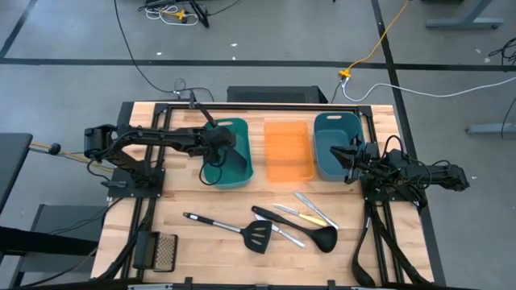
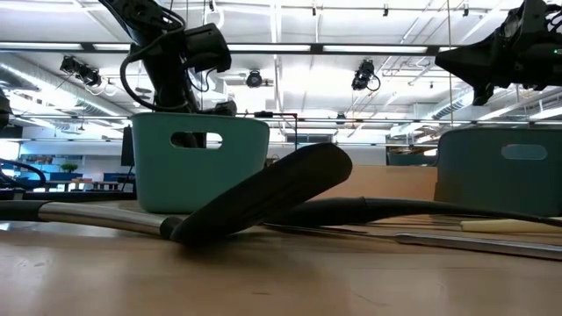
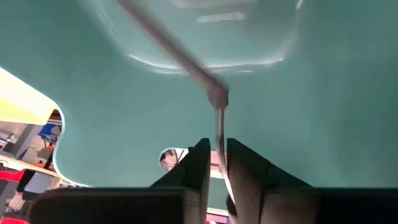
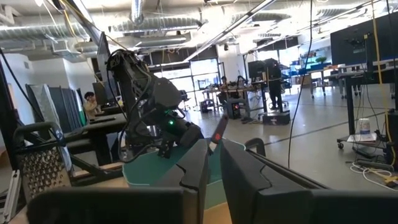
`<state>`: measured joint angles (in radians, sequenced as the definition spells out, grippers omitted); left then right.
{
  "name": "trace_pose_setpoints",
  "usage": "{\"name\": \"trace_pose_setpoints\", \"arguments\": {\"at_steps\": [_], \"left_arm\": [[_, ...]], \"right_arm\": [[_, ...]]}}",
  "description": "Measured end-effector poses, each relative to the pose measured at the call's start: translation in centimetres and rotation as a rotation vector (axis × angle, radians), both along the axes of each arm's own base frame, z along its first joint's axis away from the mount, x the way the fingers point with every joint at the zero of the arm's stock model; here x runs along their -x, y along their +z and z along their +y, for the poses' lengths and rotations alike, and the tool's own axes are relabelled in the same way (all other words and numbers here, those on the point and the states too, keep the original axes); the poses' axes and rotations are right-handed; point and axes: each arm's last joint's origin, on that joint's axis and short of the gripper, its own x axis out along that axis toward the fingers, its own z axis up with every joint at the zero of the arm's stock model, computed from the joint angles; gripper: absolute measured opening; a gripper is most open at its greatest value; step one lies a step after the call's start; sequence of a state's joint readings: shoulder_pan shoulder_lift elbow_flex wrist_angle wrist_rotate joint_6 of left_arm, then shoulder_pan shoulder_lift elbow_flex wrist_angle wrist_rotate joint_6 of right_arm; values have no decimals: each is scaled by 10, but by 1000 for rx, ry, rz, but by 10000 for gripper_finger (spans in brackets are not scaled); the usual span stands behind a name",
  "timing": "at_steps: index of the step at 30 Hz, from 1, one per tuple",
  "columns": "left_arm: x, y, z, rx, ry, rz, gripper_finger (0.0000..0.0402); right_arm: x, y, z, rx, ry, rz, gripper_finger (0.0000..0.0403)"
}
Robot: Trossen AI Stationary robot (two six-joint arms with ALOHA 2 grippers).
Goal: Pick & Place Kitchen Items
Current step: Put the bottom black spatula into the green bin, then put the left black ladle into the blue bin
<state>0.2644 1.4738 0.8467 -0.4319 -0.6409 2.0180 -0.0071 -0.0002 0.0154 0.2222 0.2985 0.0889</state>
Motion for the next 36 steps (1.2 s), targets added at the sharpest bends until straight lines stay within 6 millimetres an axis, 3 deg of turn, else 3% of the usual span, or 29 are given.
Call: {"name": "trace_pose_setpoints", "arguments": {"at_steps": [4, 8, 12, 16, 19, 24, 27, 31, 36], "left_arm": [[-4, 13, 1, -49, 64, -26, 77], [-11, 42, -5, -83, 95, -56, 81], [-16, 87, -14, -112, 152, -175, 76], [-6, 141, -27, -68, 247, -377, 68], [16, 186, -38, 118, 351, -602, 57], [72, 250, -49, 690, 626, -1054, 23], [109, 272, -53, 1006, 828, -1287, 6], [153, 279, -61, 1261, 998, -1438, 6], [185, 262, -69, 1446, 1070, -1614, 4]], "right_arm": [[0, 0, 0, 0, 0, 0, 56], [0, 0, 0, 1, 0, 0, 56], [0, 0, 0, 2, 0, -1, 56], [0, 1, 0, 3, 3, -13, 56], [0, 2, 0, 4, 7, -19, 56], [0, 2, 0, 4, 9, -22, 56], [0, 3, 0, 4, 9, -30, 56], [0, 4, 0, 5, 10, -39, 56], [0, 5, 1, 7, 26, -51, 56]]}}
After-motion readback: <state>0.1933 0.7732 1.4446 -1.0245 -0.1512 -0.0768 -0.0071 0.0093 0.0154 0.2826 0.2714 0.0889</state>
